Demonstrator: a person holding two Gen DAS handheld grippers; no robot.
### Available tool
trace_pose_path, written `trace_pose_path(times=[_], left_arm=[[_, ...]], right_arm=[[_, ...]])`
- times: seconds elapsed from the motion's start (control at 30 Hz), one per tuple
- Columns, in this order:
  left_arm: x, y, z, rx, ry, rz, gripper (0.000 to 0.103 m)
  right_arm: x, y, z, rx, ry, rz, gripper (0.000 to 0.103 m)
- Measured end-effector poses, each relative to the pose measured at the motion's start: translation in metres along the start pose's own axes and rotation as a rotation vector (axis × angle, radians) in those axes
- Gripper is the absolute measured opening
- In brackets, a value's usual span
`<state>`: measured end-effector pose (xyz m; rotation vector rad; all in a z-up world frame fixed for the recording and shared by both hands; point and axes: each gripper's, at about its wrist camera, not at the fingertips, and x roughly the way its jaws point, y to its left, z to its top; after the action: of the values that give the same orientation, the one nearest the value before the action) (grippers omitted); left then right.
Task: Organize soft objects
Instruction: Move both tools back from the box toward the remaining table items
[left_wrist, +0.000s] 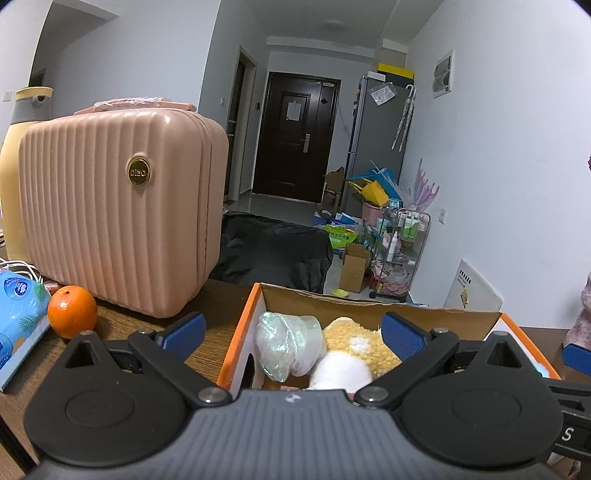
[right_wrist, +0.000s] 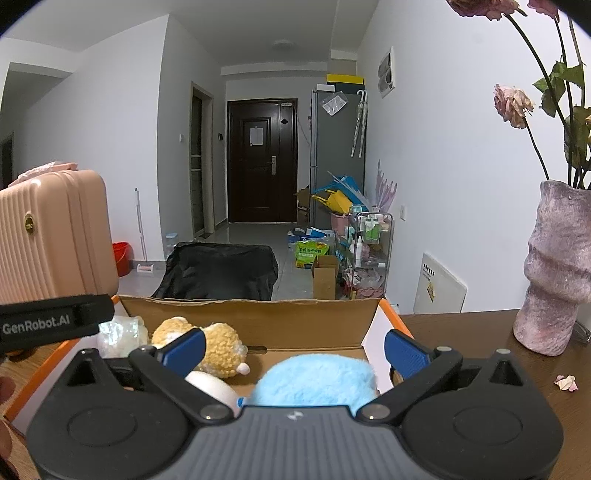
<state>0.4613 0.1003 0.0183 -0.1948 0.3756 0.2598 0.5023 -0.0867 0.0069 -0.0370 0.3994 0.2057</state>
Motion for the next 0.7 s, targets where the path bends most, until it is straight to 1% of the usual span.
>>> trace_pose_path(times=[0.37, 0.53, 0.7], left_arm=[[0.0, 0.0, 0.0, -0.001, -0.002, -0.001, 0.103], [-0.002, 0.001, -0.001, 0.008, -0.004, -0.004, 0.103], [-0.008, 0.004, -0.004, 0.017, -0.007, -0.006, 0.103]], right_arm=[[-0.002, -0.001, -0.001, -0.001, 0.0, 0.002, 0.103], [-0.004, -0.005, -0.003, 0.024, 0.018, 0.03, 0.103], [-0.012, -0.004, -0.006, 0.013, 0.016, 0.037, 0.103]])
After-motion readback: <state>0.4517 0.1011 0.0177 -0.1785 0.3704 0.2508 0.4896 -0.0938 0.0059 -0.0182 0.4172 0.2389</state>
